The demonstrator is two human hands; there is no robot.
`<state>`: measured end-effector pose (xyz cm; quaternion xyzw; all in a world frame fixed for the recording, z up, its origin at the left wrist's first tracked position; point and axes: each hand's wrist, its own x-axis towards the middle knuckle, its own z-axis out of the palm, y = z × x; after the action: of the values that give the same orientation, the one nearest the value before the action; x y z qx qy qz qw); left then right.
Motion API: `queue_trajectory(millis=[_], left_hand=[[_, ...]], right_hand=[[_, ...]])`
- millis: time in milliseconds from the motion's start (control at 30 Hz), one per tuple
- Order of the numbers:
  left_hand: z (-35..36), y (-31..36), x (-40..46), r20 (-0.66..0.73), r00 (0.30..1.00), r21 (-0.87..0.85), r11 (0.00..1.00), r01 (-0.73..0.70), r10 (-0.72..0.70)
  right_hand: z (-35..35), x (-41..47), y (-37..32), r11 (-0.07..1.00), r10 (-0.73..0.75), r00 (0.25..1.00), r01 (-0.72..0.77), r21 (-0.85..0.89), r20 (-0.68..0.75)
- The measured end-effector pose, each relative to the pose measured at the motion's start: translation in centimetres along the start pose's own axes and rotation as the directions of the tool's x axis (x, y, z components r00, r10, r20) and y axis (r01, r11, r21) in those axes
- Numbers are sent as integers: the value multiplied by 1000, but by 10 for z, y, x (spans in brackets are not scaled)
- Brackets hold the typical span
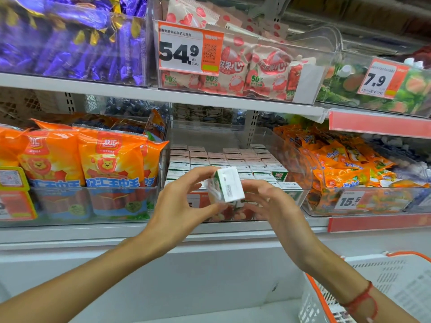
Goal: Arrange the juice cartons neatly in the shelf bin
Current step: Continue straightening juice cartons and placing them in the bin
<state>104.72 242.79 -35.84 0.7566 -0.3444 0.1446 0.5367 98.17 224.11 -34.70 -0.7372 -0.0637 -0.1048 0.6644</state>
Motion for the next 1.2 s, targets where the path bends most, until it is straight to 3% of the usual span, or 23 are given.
queue_trajectory(millis=[167,433,567,633,700,767,833,933,1067,1200], left_hand=[[-2,-6,1,106,948,243,916,-318,301],[2,-14,3,121,904,336,840,-427,411],[3,-12,4,77,908,409,817,-406,412],[4,-6,3,44,947,264,910,-319,319],[5,3,3,6,992,25,991,-129,129],[6,11,4,13,996,-208,974,92,-91],[7,14,6,82,957,-380,879,288,-278],[4,16,8,246,839,-503,675,539,-486],[1,14,8,365,702,-526,486,698,-612],[-1,16,8,518,497,-507,218,834,-696]], right_hand=[[6,-5,-1,996,-61,994,54,-74,-87],[3,-8,-2,990,-137,986,133,-45,-97],[4,-8,-2,978,-198,976,190,-83,-93],[5,-7,0,974,-216,973,209,-92,-82],[5,-6,2,975,-208,977,202,-96,-53],[6,-5,2,973,-201,979,199,-120,-11],[6,-3,2,968,-201,979,203,-148,28],[6,-2,0,970,-192,980,198,-144,54],[2,-3,0,986,-108,992,116,-116,71],[2,-3,-1,994,-48,998,51,-92,32]])
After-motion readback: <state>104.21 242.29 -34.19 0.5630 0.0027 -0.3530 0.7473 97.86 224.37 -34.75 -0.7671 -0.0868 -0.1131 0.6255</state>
